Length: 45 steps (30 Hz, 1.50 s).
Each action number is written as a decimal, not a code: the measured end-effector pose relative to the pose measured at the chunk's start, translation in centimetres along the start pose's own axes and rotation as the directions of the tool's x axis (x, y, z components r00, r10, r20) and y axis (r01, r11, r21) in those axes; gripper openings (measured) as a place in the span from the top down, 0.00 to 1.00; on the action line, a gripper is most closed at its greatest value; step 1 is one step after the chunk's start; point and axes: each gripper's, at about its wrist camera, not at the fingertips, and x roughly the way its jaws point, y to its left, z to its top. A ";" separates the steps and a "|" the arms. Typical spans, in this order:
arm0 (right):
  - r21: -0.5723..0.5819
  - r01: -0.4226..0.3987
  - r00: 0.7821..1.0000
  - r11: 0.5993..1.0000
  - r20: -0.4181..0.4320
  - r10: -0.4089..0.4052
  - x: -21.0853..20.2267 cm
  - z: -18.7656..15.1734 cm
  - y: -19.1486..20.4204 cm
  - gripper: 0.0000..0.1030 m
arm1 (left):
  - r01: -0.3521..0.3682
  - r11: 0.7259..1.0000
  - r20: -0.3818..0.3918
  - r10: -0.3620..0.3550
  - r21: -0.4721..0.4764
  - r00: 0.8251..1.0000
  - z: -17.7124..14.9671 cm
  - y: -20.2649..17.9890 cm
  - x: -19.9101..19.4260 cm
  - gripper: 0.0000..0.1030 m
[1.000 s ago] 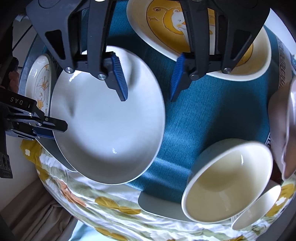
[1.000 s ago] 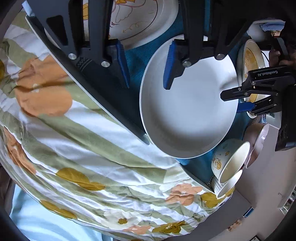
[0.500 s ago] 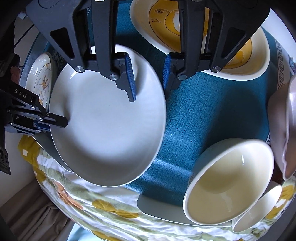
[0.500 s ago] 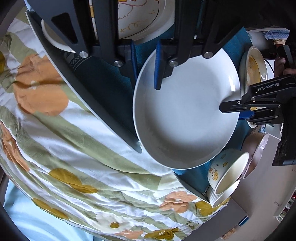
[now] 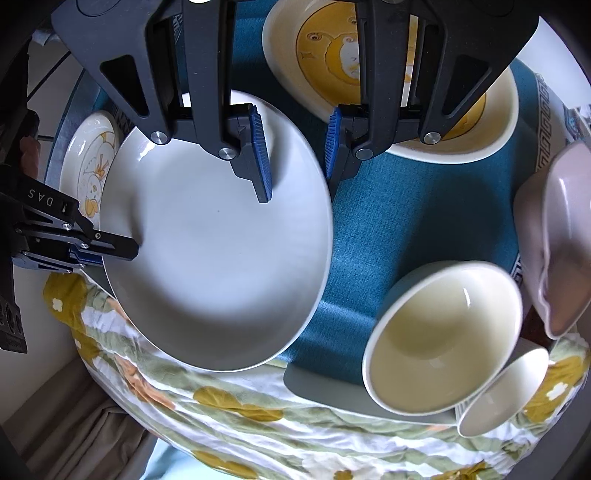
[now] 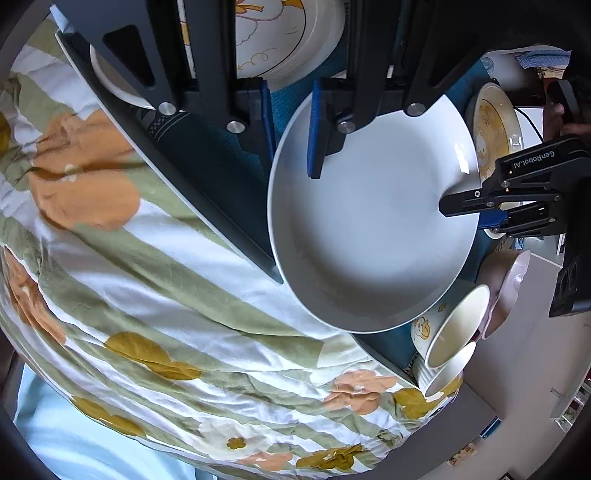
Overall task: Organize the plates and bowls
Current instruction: 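Close the left tool on the white plate rim and lift it, then lower the white plate onto the yellow plate and open the left tool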
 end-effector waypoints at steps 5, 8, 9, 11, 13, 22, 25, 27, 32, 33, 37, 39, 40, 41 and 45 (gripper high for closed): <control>0.012 0.007 0.999 1.000 0.050 -0.008 -2.6 -0.7 2.5 0.85 | 0.025 0.999 0.030 -0.025 0.025 0.999 -1.2 0.9 -2.6 0.77; 0.036 0.017 0.997 0.999 0.073 -0.020 -4.0 -1.6 4.5 0.85 | 0.042 0.997 0.037 -0.044 0.057 0.998 -2.4 1.8 -4.3 0.77; 0.044 0.021 0.997 0.999 0.078 -0.025 -4.3 -1.9 5.2 0.85 | 0.047 0.996 0.040 -0.050 0.070 0.998 -2.8 2.2 -4.9 0.77; 0.080 0.029 0.995 0.996 0.095 -0.037 -4.8 -2.9 6.8 0.85 | 0.049 0.993 0.045 -0.054 0.104 0.998 -3.8 2.9 -6.0 0.77; 0.119 0.033 0.993 0.992 0.109 -0.046 -5.0 -4.1 8.4 0.85 | 0.054 0.989 0.044 -0.061 0.138 0.997 -4.7 3.8 -6.8 0.77; 0.380 0.045 0.987 0.924 0.126 -0.100 -2.7 -10.5 16.0 0.85 | 0.112 0.945 -0.026 -0.110 0.309 0.994 -8.1 8.9 -7.5 0.77; 0.442 0.057 0.985 0.895 0.122 -0.122 -1.8 -11.9 18.0 0.85 | 0.139 0.929 -0.068 -0.123 0.343 0.990 -9.0 10.1 -6.8 0.77; 0.475 0.063 0.983 0.878 0.124 -0.138 -1.4 -12.5 19.0 0.85 | 0.153 0.920 -0.090 -0.129 0.360 0.987 -9.4 10.7 -6.2 0.77; 0.522 0.102 0.976 0.847 0.114 -0.188 -0.4 -13.1 20.5 0.85 | 0.186 0.914 -0.119 -0.153 0.360 0.981 -9.7 11.9 -4.7 0.77; 0.524 0.111 0.974 0.844 0.110 -0.196 -0.2 -13.1 20.8 0.85 | 0.188 0.914 -0.120 -0.155 0.359 0.981 -9.8 11.9 -4.5 0.77; 0.540 0.118 0.971 0.833 0.112 -0.210 0.2 -13.4 20.9 0.85 | 0.207 0.914 -0.127 -0.172 0.350 0.977 -9.5 12.1 -3.7 0.77; 0.548 0.122 0.969 0.827 0.114 -0.218 0.2 -13.6 20.9 0.85 | 0.206 0.912 -0.126 -0.172 0.355 0.977 -9.4 12.0 -3.5 0.77; 0.551 0.127 0.968 0.825 0.113 -0.225 0.2 -13.6 21.0 0.85 | 0.204 0.912 -0.125 -0.169 0.357 0.978 -9.4 12.0 -3.4 0.77; 0.549 0.136 0.966 0.825 0.110 -0.233 0.2 -13.6 21.1 0.85 | 0.196 0.913 -0.123 -0.163 0.358 0.979 -9.4 12.0 -3.2 0.77; 0.538 0.156 0.962 0.828 0.108 -0.251 0.4 -13.3 21.6 0.85 | 0.153 0.914 -0.109 -0.120 0.377 0.987 -9.6 11.8 -3.0 0.77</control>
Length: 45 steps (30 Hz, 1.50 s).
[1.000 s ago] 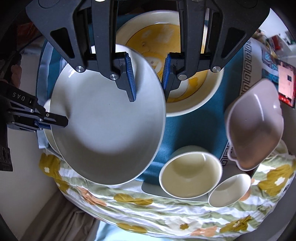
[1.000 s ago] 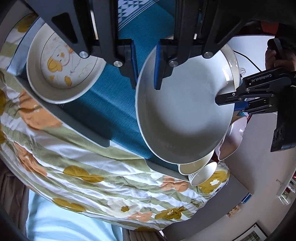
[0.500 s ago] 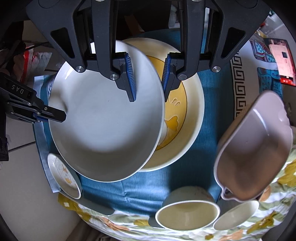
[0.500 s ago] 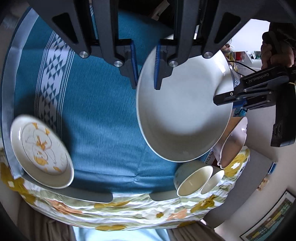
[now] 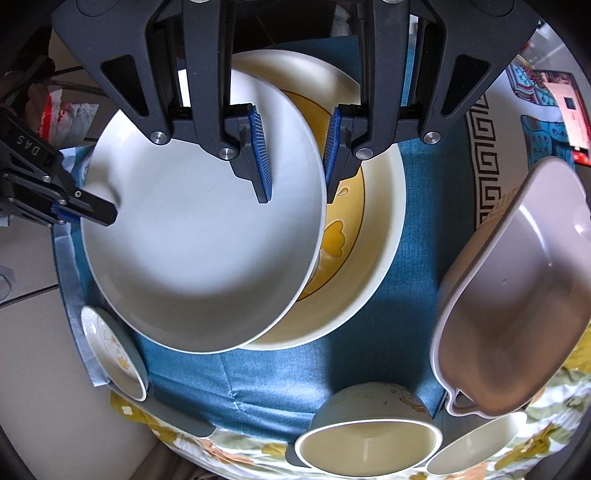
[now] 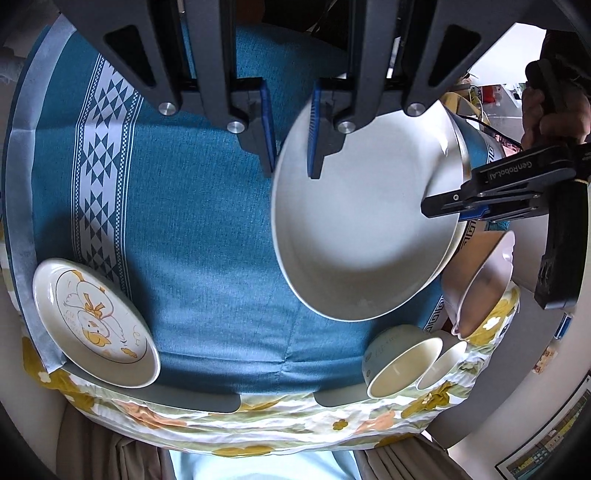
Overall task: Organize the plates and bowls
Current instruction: 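Lower the white plate onto the yellow plate and open the left tool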
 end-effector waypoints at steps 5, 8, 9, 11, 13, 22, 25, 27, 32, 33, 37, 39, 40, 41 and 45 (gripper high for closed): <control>-0.002 0.011 1.000 1.000 0.015 -0.011 -0.2 -0.2 0.4 0.85 | -0.078 0.995 0.011 0.077 0.054 0.997 -0.2 -0.7 0.3 0.77; -0.008 0.022 1.000 1.000 0.018 -0.022 -0.1 -0.2 0.6 0.85 | -0.112 0.991 0.026 0.110 0.074 0.994 -0.4 -1.0 0.2 0.77; -0.011 0.028 0.999 1.000 0.018 -0.028 -0.1 -0.3 0.8 0.85 | -0.125 0.989 0.031 0.123 0.082 0.992 -0.5 -1.1 0.2 0.77; -0.024 0.048 0.999 0.999 0.014 -0.048 0.0 -0.4 1.1 0.85 | -0.152 0.984 0.038 0.148 0.097 0.988 -0.6 -1.4 0.1 0.77; -0.029 0.061 0.998 0.998 0.008 -0.061 0.2 -0.4 1.4 0.85 | -0.188 0.975 0.048 0.183 0.120 0.982 -0.6 -1.7 0.1 0.77; -0.045 0.155 0.988 0.987 0.017 -0.154 0.9 -1.0 2.9 0.85 | -0.284 0.940 0.102 0.269 0.189 0.958 -1.0 -2.6 -0.5 0.77; -0.052 0.185 0.983 0.981 0.025 -0.184 1.0 -1.1 3.4 0.85 | -0.299 0.935 0.111 0.282 0.190 0.953 -1.2 -2.4 -0.7 0.77; -0.063 0.203 0.979 0.977 0.035 -0.201 1.1 -1.2 3.9 0.85 | -0.308 0.934 0.116 0.291 0.183 0.950 -1.3 -2.3 -0.7 0.77; -0.081 0.236 0.972 0.968 0.042 -0.233 1.3 -1.4 4.5 0.85 | -0.298 0.939 0.120 0.280 0.174 0.952 -1.3 -2.1 -0.8 0.77; -0.078 0.234 0.972 0.969 0.041 -0.231 1.3 -1.3 4.5 0.85 | -0.300 0.938 0.121 0.282 0.173 0.952 -1.4 -2.1 -0.8 0.77; -0.087 0.253 0.967 0.964 0.049 -0.249 1.2 -1.4 4.8 0.85 | -0.302 0.938 0.123 0.285 0.167 0.951 -1.5 -2.3 -0.9 0.77; -0.092 0.263 0.964 0.960 0.054 -0.259 1.2 -1.5 5.0 0.85 | -0.325 0.929 0.134 0.304 0.179 0.943 -1.6 -2.6 -0.9 0.77; -0.094 0.263 0.964 0.960 0.054 -0.259 1.3 -1.5 5.1 0.85 | -0.344 0.920 0.145 0.321 0.187 0.936 -1.6 -2.8 -0.9 0.77; -0.094 0.260 0.965 0.961 0.054 -0.256 1.3 -1.6 5.1 0.85 | -0.354 0.916 0.149 0.330 0.190 0.932 -1.6 -3.0 -1.0 0.77; -0.106 0.275 0.961 0.956 0.058 -0.270 1.5 -1.6 5.3 0.85 | -0.355 0.916 0.151 0.330 0.188 0.932 -1.5 -2.8 -1.0 0.77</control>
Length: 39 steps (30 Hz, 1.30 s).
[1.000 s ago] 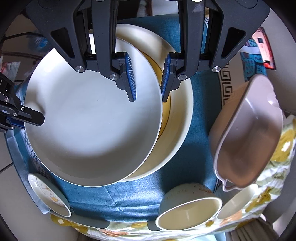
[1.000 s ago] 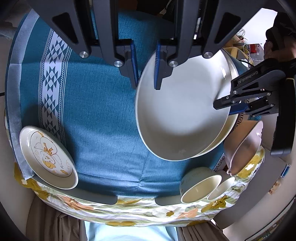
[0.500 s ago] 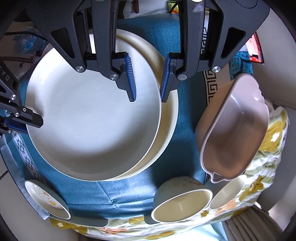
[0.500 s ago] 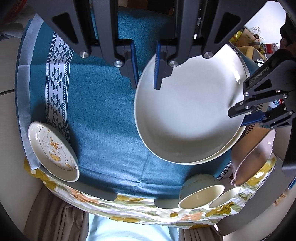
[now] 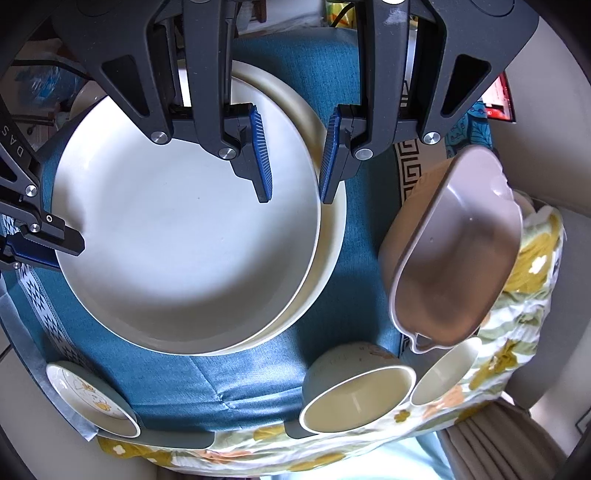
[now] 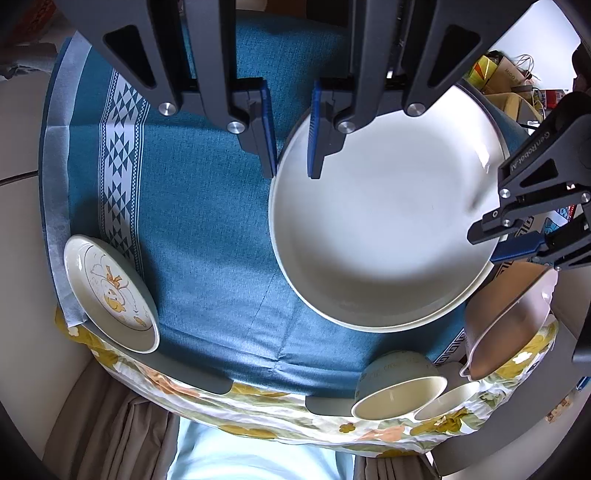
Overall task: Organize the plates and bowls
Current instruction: 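Lower the white plate onto the yellow plate and open the left tool, then reach the left tool to the small duck plate and grip its rim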
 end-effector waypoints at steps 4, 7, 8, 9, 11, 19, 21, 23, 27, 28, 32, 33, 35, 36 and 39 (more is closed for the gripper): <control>0.000 0.000 1.000 1.000 -0.001 0.000 0.0 0.0 0.0 0.85 | -0.003 1.000 -0.001 0.003 0.002 1.000 0.0 -0.1 0.0 0.77; -0.001 0.001 1.000 1.000 -0.002 -0.001 0.0 0.0 0.0 0.85 | -0.006 1.000 -0.001 0.006 0.000 1.000 -0.1 -0.1 0.0 0.77; 0.001 0.002 1.000 1.000 -0.004 -0.002 0.0 0.0 0.0 0.85 | -0.008 1.000 -0.002 0.008 0.000 1.000 -0.1 -0.1 0.0 0.77; 0.002 0.002 1.000 1.000 -0.006 -0.002 0.1 0.0 0.0 0.85 | -0.013 1.000 -0.001 0.013 0.001 1.000 -0.2 -0.2 -0.1 0.77; 0.007 -0.003 1.000 1.000 -0.006 0.004 0.1 -0.1 -0.2 0.85 | -0.031 1.000 0.004 0.031 0.007 1.000 -0.3 -0.3 -0.3 0.77; 0.003 -0.001 1.000 1.000 -0.008 0.001 0.2 0.0 -0.1 0.85 | -0.029 1.000 0.008 0.029 -0.003 1.000 -0.4 0.0 -0.4 0.77; 0.007 -0.004 1.000 1.000 -0.007 0.004 0.2 0.0 -0.2 0.85 | -0.023 1.000 0.006 0.023 -0.008 1.000 -0.5 0.0 -0.5 0.77; 0.016 -0.007 1.000 1.000 0.005 0.007 -0.1 0.0 -0.3 0.85 | -0.009 1.000 0.008 0.009 -0.018 1.000 -0.5 0.2 -0.8 0.77; 0.056 -0.037 0.998 0.998 0.056 0.034 -1.6 0.5 -1.2 0.85 | 0.008 0.999 0.040 -0.007 -0.038 0.999 0.0 0.6 -2.8 0.77; 0.071 -0.053 0.996 0.996 0.075 0.048 -2.2 0.7 -1.6 0.85 | 0.018 0.999 0.051 -0.016 -0.043 0.999 0.2 0.7 -3.5 0.77; 0.126 -0.116 0.983 0.985 0.157 0.095 -5.1 1.3 -3.5 0.85 | 0.052 0.998 0.127 -0.047 -0.043 0.991 1.8 1.0 -6.8 0.77; 0.141 -0.130 0.980 0.981 0.172 0.105 -5.8 1.4 -4.1 0.85 | 0.073 0.997 0.152 -0.066 -0.040 0.986 2.4 1.0 -7.7 0.76; 0.180 -0.130 0.975 0.975 0.201 0.093 -7.2 1.4 -5.5 0.78 | 0.103 0.994 0.198 -0.097 -0.022 0.975 3.9 0.6 -9.1 0.63; 0.199 -0.124 0.973 0.972 0.216 0.080 -7.9 1.3 -6.1 0.53 | 0.110 0.994 0.215 -0.105 -0.012 0.971 4.6 0.2 -9.6 0.37; 0.273 -0.134 0.957 0.953 0.284 0.053 -9.8 0.7 -8.6 0.00 | 0.163 0.986 0.288 -0.167 0.038 0.943 6.9 -1.1 -11.1 0.10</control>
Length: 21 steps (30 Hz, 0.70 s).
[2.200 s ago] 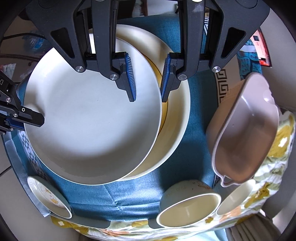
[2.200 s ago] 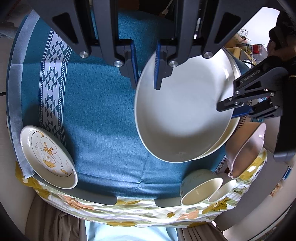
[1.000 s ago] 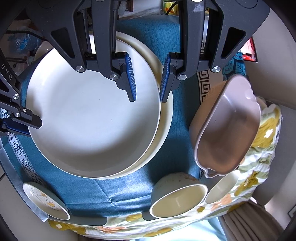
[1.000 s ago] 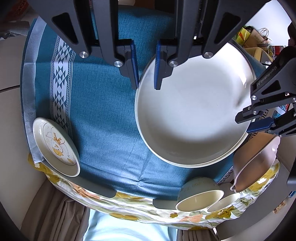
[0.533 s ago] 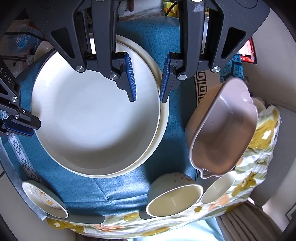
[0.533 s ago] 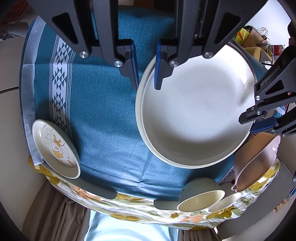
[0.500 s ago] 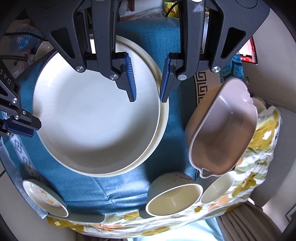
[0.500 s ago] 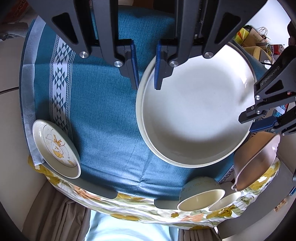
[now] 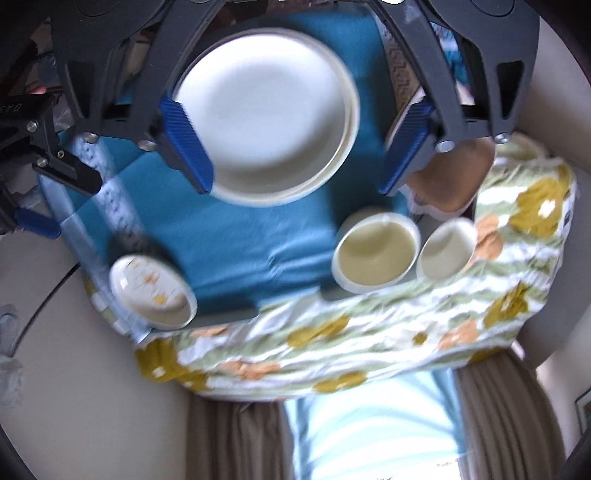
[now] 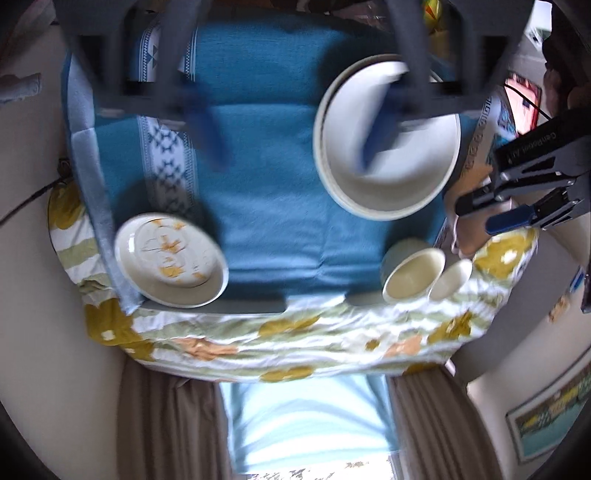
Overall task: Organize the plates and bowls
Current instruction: 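Reach the left tool to the small duck plate and grip its rim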
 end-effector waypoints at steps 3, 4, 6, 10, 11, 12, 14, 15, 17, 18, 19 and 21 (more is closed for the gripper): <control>0.066 0.007 0.998 0.998 0.060 -0.011 -1.6 0.0 -2.6 0.00 | 0.100 0.993 0.007 -0.100 0.066 0.995 2.8 -2.1 1.0 0.05; 0.090 0.008 0.997 0.996 0.073 -0.015 -2.0 -0.1 -3.6 0.00 | 0.121 0.988 0.001 -0.122 0.094 0.993 3.9 -3.0 1.7 0.05; 0.129 0.028 0.999 0.991 0.024 -0.032 -2.4 0.1 -5.4 0.00 | 0.185 0.973 -0.023 -0.184 0.136 0.983 5.9 -4.5 3.0 0.05; 0.240 0.101 0.992 0.966 0.045 -0.114 -3.0 0.8 -9.6 0.00 | 0.313 0.932 -0.048 -0.309 0.183 0.950 10.2 -7.2 6.2 0.05; 0.260 0.088 0.993 0.962 0.050 -0.104 -2.8 1.1 -10.4 0.00 | 0.320 0.928 -0.063 -0.314 0.189 0.947 11.2 -7.8 7.2 0.05; 0.283 0.078 0.994 0.956 0.046 -0.095 -2.1 1.6 -11.4 0.00 | 0.320 0.927 -0.080 -0.310 0.196 0.947 12.1 -8.5 8.6 0.05; 0.349 0.059 0.997 0.935 0.029 -0.074 -0.1 2.3 -13.5 0.00 | 0.341 0.917 -0.123 -0.322 0.206 0.939 13.8 -9.8 11.6 0.05; 0.384 0.045 0.998 0.922 0.020 -0.057 0.8 2.4 -14.4 0.00 | 0.350 0.914 -0.142 -0.326 0.207 0.935 14.7 -10.3 13.3 0.05; 0.469 0.018 1.000 0.883 0.000 -0.020 3.3 2.5 -16.7 0.01 | 0.372 0.904 -0.190 -0.335 0.211 0.923 15.9 -11.4 16.7 0.09; 0.500 0.013 1.000 0.866 -0.007 -0.010 4.4 2.5 -17.6 0.04 | 0.378 0.901 -0.218 -0.333 0.215 0.917 16.5 -12.1 18.6 0.17; 0.530 0.003 1.000 0.848 -0.018 0.007 5.7 2.5 -18.5 0.07 | 0.381 0.898 -0.243 -0.328 0.222 0.913 16.7 -12.6 20.1 0.22; 0.566 -0.001 0.999 0.824 -0.039 0.028 7.8 2.7 -19.8 0.21 | 0.389 0.889 -0.293 -0.315 0.241 0.903 16.9 -13.7 23.1 0.37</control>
